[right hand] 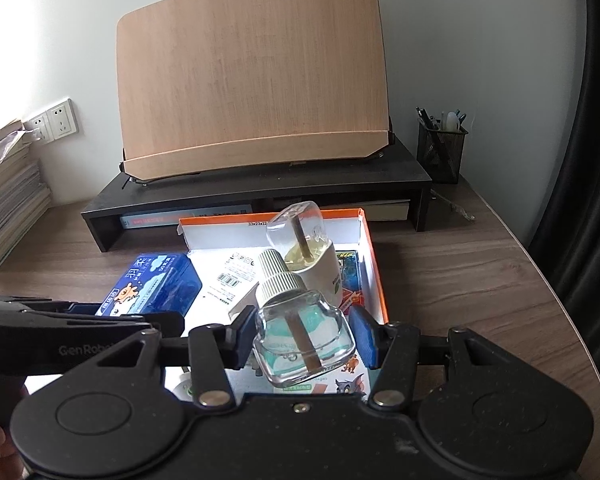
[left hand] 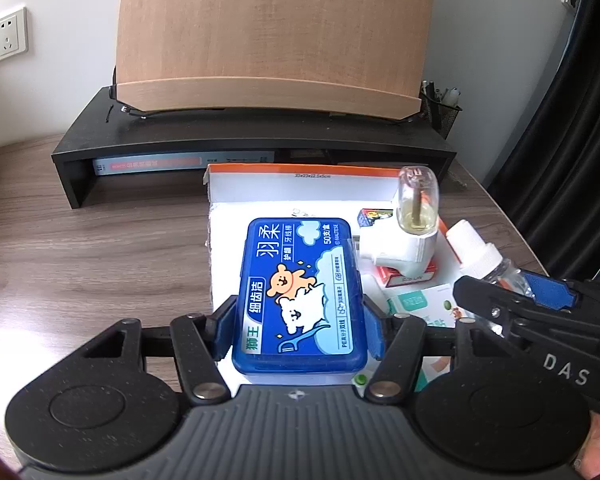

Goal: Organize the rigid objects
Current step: 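Carry the blue tin and the glass refill bottle over the tray with both tools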

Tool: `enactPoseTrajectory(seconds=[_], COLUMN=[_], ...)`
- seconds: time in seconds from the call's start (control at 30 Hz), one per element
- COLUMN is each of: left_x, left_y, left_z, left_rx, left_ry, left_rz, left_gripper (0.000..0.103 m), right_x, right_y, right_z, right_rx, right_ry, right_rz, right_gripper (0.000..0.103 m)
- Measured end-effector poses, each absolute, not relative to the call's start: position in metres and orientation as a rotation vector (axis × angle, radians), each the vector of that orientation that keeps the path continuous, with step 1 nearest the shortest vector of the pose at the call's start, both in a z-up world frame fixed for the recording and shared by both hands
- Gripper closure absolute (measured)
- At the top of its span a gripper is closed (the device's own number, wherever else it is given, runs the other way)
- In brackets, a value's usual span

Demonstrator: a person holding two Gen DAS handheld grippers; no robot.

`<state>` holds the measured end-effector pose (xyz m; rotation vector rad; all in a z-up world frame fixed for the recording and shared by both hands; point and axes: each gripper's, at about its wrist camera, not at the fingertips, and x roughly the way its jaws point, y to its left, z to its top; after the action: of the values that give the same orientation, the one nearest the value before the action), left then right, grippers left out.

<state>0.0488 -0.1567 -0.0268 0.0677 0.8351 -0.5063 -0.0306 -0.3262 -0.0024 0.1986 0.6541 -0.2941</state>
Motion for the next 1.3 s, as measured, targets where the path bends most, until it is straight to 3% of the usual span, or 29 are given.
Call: enactPoseTrajectory(seconds=[1.3], left_x=[0.082], left_y=[-0.147], left_z=[-0.062], left_rx=[0.088], left_ry=[0.919], left_rz=[-0.461], left_gripper=[0.041], right_x=[-0.016], right_y=[-0.322], right_z=[-0.011], right_rx=[0.221], right_ry=[0.68], right_rz=[-0.309], right_gripper=[0.042])
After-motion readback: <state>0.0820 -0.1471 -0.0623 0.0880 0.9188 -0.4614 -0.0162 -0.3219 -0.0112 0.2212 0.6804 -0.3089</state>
